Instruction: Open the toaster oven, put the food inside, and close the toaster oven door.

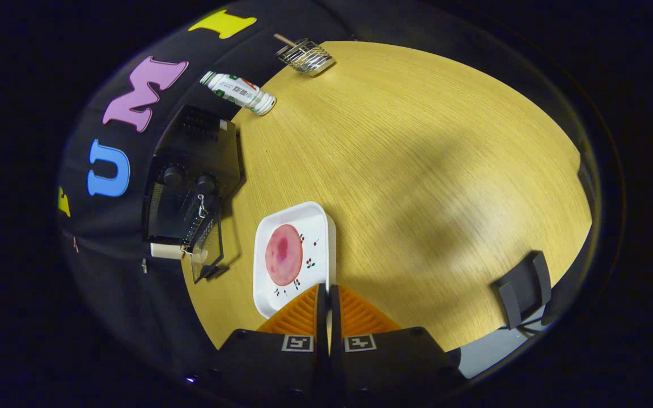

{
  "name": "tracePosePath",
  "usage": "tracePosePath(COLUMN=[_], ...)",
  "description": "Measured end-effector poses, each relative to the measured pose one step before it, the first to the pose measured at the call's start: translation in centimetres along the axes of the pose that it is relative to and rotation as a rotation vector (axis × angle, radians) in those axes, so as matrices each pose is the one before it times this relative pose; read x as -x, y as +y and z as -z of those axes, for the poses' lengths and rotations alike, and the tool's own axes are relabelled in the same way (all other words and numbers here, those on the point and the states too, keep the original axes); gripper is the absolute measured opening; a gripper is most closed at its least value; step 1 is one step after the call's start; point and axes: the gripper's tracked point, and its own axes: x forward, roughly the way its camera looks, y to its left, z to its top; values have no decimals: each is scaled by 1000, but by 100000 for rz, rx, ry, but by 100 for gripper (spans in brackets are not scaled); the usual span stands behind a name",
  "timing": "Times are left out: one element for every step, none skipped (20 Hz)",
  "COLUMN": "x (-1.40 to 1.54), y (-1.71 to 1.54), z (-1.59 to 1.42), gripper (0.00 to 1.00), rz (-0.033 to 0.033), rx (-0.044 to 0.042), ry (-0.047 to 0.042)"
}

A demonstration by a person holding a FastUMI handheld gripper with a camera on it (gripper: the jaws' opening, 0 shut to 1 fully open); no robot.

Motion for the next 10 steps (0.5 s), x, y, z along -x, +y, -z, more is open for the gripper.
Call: tracePosePath(x=[-199, 67, 74, 110, 87, -16, 19, 14, -140, -269], y=[159, 160, 138, 43, 126, 84, -35, 50, 59, -192], z=[186, 68, -50, 42, -104, -18, -61, 250, 138, 15], gripper=[6, 5, 5, 5, 5, 5, 5, 5, 5, 5], rz=[-1400, -1603, -1777, -2067, -2003, -2079, -1874, -1800, -1768, -1836], rx=[-3197, -3404, -3700, -3959, -3471, -2459, -1559, -1047, -747, -486], ry=[-1531, -1576, -1619, -1538, -1547, -1767, -1473, -1407, -971, -977])
